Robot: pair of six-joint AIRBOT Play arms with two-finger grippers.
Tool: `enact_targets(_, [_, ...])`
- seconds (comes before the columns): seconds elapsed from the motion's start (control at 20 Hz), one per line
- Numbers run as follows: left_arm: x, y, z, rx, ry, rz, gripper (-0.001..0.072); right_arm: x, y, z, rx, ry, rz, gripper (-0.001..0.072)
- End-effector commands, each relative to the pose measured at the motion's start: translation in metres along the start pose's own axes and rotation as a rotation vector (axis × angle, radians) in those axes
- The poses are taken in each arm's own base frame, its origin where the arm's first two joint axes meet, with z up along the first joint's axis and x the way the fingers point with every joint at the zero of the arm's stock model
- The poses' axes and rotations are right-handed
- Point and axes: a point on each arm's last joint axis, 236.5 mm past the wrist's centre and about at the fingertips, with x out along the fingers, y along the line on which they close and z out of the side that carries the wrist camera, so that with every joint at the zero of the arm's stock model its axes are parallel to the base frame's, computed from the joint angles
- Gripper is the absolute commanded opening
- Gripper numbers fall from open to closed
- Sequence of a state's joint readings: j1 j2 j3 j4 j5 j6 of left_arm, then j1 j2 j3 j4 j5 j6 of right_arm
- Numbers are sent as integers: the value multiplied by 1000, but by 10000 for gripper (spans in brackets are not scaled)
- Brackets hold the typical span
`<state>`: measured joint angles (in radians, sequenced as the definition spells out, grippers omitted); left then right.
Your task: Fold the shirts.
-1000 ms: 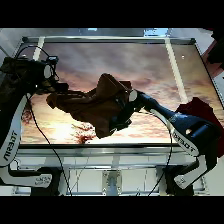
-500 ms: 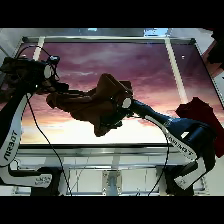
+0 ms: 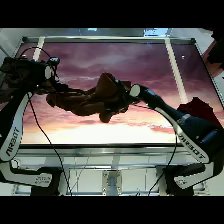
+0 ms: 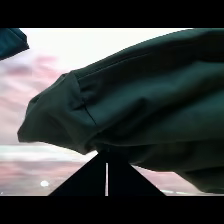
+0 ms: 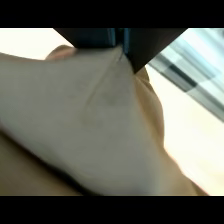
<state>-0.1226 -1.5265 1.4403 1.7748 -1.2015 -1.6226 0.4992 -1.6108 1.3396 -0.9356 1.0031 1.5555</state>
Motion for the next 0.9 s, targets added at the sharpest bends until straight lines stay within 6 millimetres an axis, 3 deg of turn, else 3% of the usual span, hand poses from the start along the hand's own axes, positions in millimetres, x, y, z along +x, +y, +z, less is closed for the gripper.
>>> enact_targets(0.0, [21,7,-5,-29,39,0,24,-71,-34,29,-62,-85,-126,31])
enact_targets(0.05, [25,9,-2,-36,30,-2,165,-87,-41,32,-47,-104,-134,31])
enact_targets(0.1, [26,10,2,-39,11,-5,474,-99,-48,34,-30,-116,-139,31])
enact_targets(0.15, [26,7,7,-47,-10,-19,585,-106,-54,36,-15,-125,-144,31])
enact_targets(0.25, [27,-12,5,-49,3,-99,539,-114,-67,43,1,-150,-158,31])
enact_targets(0.4, [27,-79,-25,24,141,-382,526,-125,-83,58,11,-216,-190,31])
enact_targets(0.5, [26,-108,-46,49,240,-511,526,-129,-90,65,16,-243,-201,31])
enact_targets(0.75, [26,-119,-90,127,441,-590,524,-131,-94,66,10,-249,-216,31])
enact_targets(0.85, [17,-131,-93,144,450,-659,451,-131,-94,67,9,-253,-217,32])
